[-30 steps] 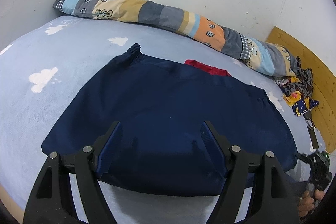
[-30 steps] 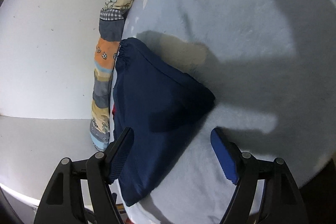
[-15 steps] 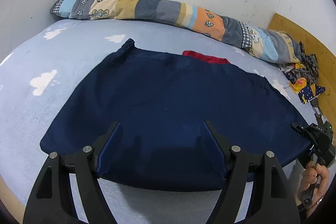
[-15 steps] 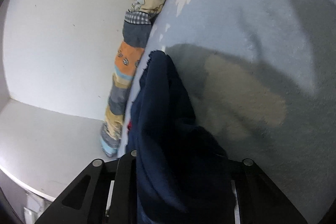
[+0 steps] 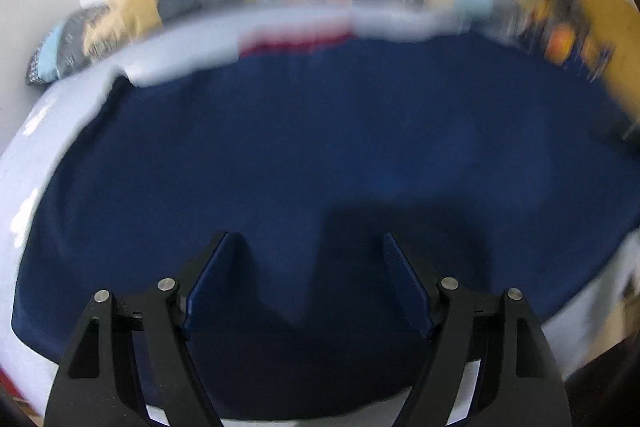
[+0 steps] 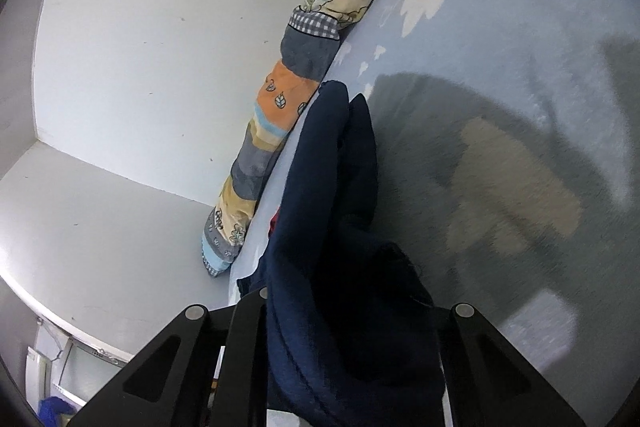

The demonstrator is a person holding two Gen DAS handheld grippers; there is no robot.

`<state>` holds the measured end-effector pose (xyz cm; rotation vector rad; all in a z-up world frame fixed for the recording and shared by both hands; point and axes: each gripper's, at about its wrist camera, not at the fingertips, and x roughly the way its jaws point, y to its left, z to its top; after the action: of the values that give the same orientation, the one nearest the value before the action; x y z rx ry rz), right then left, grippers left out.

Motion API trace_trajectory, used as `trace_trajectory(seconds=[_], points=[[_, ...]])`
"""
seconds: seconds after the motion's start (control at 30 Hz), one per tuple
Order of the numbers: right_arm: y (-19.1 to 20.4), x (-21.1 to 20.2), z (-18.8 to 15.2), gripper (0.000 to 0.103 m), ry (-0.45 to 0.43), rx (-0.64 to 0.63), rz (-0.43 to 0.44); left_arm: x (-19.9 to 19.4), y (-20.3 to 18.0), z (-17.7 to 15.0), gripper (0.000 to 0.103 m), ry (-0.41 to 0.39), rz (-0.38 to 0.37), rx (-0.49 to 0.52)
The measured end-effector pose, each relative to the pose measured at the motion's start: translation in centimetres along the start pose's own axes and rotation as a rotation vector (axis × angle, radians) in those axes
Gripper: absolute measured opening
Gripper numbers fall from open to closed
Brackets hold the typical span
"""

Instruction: Fold large clothes

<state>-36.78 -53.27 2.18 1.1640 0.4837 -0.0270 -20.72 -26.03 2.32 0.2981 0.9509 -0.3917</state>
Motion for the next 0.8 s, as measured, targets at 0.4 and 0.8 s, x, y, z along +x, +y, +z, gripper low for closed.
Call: trace_trajectory(seconds=[0.4, 0.8], points=[[1.7, 1.1, 0.3, 0.018, 0.01, -0.064, 0.003, -6.1, 9.1, -1.7, 0.077, -0.169, -0.166, -0.296], [14.1, 5.0, -2.3, 0.018, 0.054, -0.221, -0.171, -10.3, 21.5, -4.3, 0.077, -0.273, -0.087, -0.565]])
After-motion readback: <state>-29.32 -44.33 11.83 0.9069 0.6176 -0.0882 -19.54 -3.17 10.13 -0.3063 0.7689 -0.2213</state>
